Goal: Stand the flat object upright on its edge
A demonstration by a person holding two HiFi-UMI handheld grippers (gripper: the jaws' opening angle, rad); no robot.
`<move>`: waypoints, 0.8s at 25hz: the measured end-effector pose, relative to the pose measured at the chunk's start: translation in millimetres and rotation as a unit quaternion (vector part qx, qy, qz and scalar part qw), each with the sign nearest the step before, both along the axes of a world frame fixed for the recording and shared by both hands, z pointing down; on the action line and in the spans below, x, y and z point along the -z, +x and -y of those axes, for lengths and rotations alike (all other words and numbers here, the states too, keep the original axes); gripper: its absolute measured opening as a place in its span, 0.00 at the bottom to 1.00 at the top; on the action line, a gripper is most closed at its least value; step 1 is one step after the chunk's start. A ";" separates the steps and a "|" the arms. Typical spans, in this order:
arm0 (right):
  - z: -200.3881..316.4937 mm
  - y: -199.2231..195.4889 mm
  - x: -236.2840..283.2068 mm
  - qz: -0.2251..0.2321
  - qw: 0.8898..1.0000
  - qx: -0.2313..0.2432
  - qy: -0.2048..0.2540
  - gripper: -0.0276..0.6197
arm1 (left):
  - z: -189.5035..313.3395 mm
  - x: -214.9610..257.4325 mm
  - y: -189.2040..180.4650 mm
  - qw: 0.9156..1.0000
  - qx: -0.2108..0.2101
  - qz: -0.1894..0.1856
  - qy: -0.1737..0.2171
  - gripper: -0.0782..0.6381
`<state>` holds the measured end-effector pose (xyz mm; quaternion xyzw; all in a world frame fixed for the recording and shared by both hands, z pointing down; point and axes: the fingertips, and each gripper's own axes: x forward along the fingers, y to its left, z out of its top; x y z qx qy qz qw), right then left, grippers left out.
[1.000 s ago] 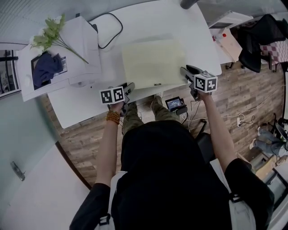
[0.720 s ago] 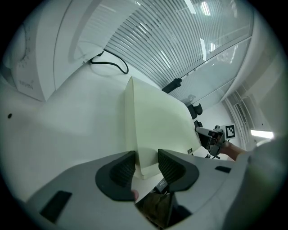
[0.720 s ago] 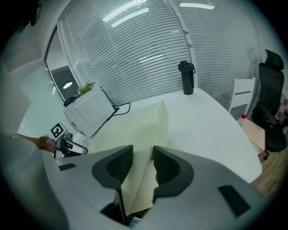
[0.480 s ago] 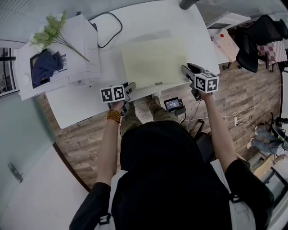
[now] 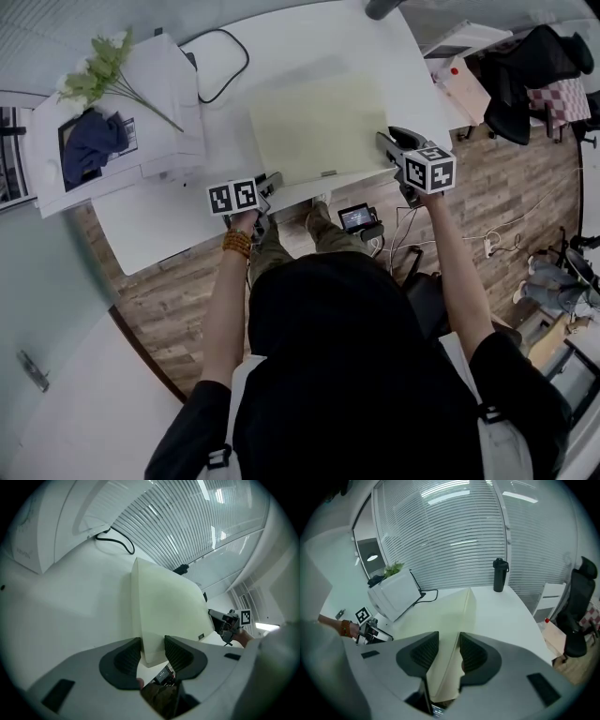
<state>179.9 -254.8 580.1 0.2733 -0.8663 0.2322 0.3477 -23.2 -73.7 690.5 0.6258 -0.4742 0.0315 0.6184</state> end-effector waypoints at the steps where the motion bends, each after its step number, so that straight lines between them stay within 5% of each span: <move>1: -1.0 -0.2 1.8 -0.003 1.000 0.001 0.002 0.25 | 0.2 0.0 -0.1 1.000 -0.001 -0.001 0.000 0.34; 20: -1.4 -10.2 38.7 -0.060 0.995 0.024 0.070 0.24 | 4.9 -0.4 15.1 0.999 -0.017 -0.045 0.006 0.33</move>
